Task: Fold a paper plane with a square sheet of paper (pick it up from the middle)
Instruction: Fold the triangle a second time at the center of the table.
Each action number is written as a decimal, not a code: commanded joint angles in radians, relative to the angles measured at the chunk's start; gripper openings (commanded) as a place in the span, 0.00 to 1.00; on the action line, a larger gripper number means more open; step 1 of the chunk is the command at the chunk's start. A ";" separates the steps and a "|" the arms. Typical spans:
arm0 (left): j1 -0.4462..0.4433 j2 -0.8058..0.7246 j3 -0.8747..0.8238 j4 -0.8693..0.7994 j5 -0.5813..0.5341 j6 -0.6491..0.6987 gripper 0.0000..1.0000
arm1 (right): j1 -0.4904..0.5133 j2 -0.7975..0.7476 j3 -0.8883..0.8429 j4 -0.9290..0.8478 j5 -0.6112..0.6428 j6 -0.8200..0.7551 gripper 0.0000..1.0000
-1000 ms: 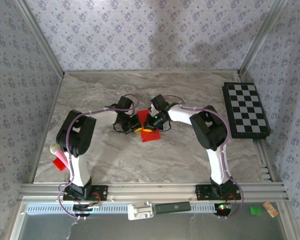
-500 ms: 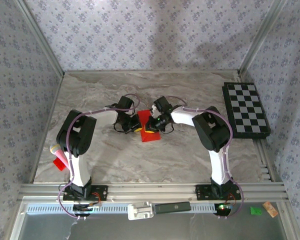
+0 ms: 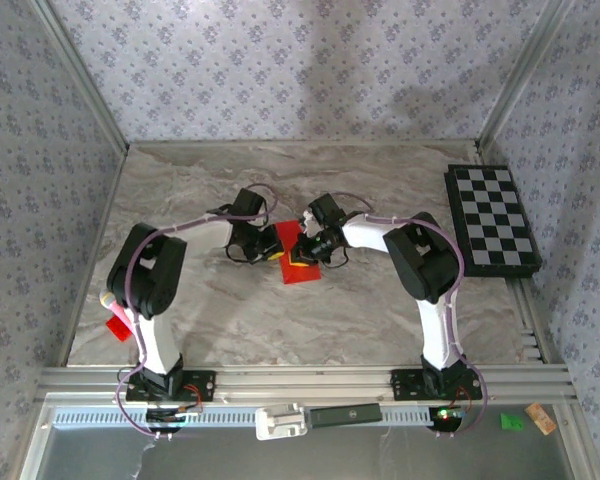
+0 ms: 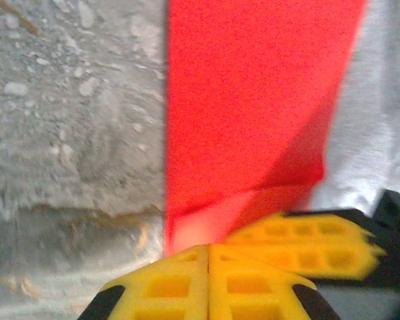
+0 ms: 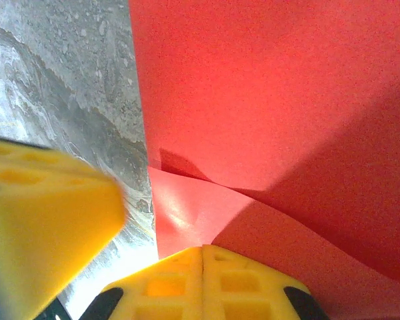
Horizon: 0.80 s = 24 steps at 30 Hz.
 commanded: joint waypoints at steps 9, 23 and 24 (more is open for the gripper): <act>-0.027 -0.134 -0.196 0.172 0.139 -0.131 0.09 | -0.006 0.078 -0.035 -0.016 0.113 0.003 0.00; -0.056 -0.043 -0.203 0.207 0.159 -0.123 0.08 | -0.004 0.081 -0.035 -0.018 0.111 0.004 0.00; -0.057 -0.039 -0.207 0.202 0.155 -0.118 0.08 | -0.005 0.082 -0.036 -0.017 0.110 0.004 0.00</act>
